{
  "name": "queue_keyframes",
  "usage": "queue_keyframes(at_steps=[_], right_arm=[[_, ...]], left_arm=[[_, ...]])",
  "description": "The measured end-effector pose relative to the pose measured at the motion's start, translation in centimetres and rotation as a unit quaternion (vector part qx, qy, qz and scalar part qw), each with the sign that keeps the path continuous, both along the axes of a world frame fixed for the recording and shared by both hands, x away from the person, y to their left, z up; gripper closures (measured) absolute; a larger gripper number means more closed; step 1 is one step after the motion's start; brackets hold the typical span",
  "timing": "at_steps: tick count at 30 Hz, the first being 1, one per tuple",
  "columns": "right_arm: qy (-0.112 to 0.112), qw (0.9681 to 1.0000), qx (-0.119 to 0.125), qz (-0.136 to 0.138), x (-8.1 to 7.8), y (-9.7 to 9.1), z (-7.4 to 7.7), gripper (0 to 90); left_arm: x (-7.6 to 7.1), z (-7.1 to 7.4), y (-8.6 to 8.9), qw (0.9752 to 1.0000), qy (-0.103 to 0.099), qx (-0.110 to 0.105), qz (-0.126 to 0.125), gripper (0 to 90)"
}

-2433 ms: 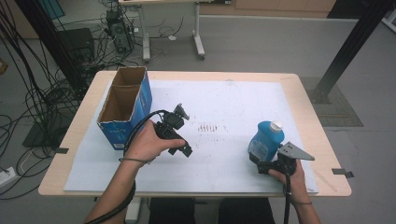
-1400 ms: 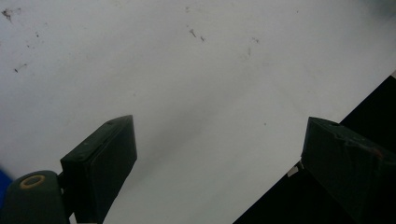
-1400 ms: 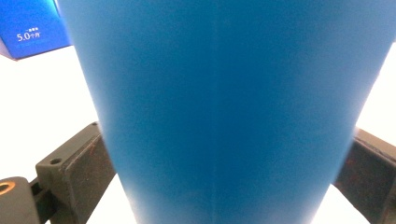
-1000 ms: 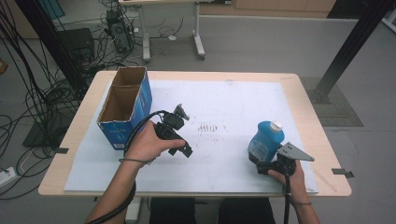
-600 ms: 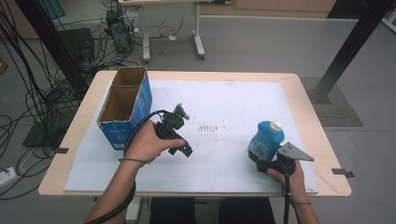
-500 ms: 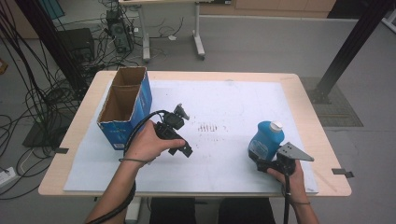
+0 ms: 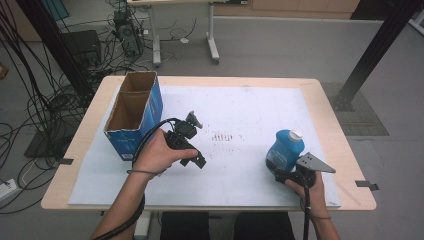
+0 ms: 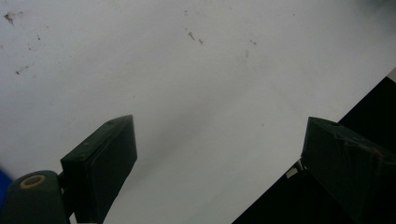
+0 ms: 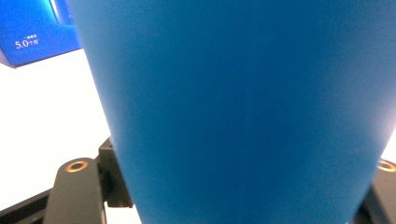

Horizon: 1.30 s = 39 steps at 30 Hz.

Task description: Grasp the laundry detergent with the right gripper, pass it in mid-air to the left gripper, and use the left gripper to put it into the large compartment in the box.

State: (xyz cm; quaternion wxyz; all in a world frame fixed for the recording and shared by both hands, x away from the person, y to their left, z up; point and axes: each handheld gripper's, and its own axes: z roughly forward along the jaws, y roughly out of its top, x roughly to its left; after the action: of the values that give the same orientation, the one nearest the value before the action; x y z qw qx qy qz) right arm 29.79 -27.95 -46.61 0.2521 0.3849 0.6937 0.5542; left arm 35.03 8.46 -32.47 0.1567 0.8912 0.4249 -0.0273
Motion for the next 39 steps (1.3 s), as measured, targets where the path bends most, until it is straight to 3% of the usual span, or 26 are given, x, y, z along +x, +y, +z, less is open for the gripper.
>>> queue_keyframes(at_steps=[17,39], right_arm=[[-0.003,0.9999,0.004,-0.016,-0.07,-0.05,-0.03,37.9],[-0.010,0.9997,-0.003,-0.021,-0.18,0.05,-0.05,39.5]], left_arm=[[-0.04,0.02,-0.13,1.0000,0.000,-0.001,-0.001,10.8],[0.04,-0.14,-0.36,1.0000,0.002,-0.001,-0.003,10.8]])
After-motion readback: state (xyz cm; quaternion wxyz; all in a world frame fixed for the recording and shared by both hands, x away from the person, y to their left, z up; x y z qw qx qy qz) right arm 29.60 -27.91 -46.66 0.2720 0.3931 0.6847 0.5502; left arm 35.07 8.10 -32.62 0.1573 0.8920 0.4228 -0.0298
